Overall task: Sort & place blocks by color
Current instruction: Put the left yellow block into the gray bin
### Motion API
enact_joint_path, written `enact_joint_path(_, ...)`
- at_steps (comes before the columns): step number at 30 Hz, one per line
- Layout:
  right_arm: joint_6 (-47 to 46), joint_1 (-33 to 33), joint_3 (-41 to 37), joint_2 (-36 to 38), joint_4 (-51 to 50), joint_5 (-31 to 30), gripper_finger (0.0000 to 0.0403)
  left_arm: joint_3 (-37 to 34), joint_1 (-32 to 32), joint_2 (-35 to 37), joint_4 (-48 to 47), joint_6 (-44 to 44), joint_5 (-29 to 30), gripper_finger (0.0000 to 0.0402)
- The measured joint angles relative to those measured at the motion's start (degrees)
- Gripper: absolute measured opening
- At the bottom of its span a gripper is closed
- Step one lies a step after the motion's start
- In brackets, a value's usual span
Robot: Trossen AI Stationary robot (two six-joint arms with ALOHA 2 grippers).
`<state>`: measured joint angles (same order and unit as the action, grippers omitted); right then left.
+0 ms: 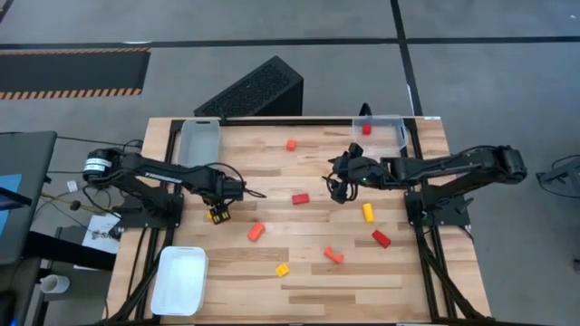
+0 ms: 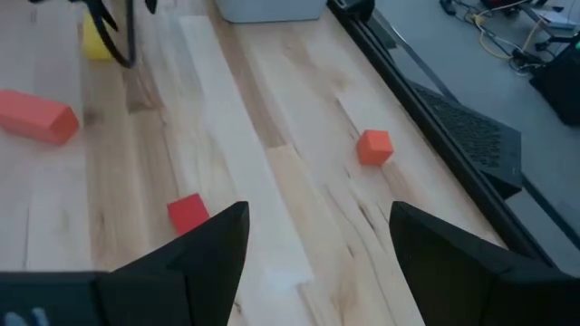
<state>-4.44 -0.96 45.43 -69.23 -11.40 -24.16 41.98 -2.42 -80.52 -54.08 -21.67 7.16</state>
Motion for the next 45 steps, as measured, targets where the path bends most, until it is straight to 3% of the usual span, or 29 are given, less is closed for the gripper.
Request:
enact_joint_path(8, 0.43, -0.34, -0.02, -0.24, 1.03, 0.02, 0.0290, 0.01, 1.20, 9.58, 0.04, -0.06, -5.87, 0.0241)
enact_joint_path(12, 0.39, -0.14, -0.02, -0.24, 1.22, 0.02, 0.0290, 0.02, 4.69, 10.26, -0.34, 2.74, -5.69, 0.0241)
enact_joint_path(21, 0.37, -0.16, -0.02, -0.24, 1.27, 0.04, 0.0290, 0.02, 11.08, 2.23, 3.55, 2.68, -3.87, 0.0241)
enact_joint_path(28, 0.35, 0.22, -0.02, -0.24, 1.23, 0.26, 0.0290, 0.05, 10.76, -6.48, 4.54, 6.56, -3.87, 0.0241)
enact_joint_path(35, 0.36, 1.51, -0.02, -0.26, 1.23, 0.28, 0.0290, 0.47, 9.86, -10.00, 5.24, 9.75, -5.74, 0.0239)
enact_joint_path(40, 0.36, 1.76, -0.02, -0.26, 1.23, 0.26, 0.0290, -0.02, 9.82, -8.22, 6.42, 10.86, -6.47, 0.0203)
enact_joint_path(45, 0.36, 1.74, -0.02, -0.26, 1.23, 0.26, 0.0290, -0.18, 9.89, -6.17, 8.19, 9.97, -6.07, 0.0110)
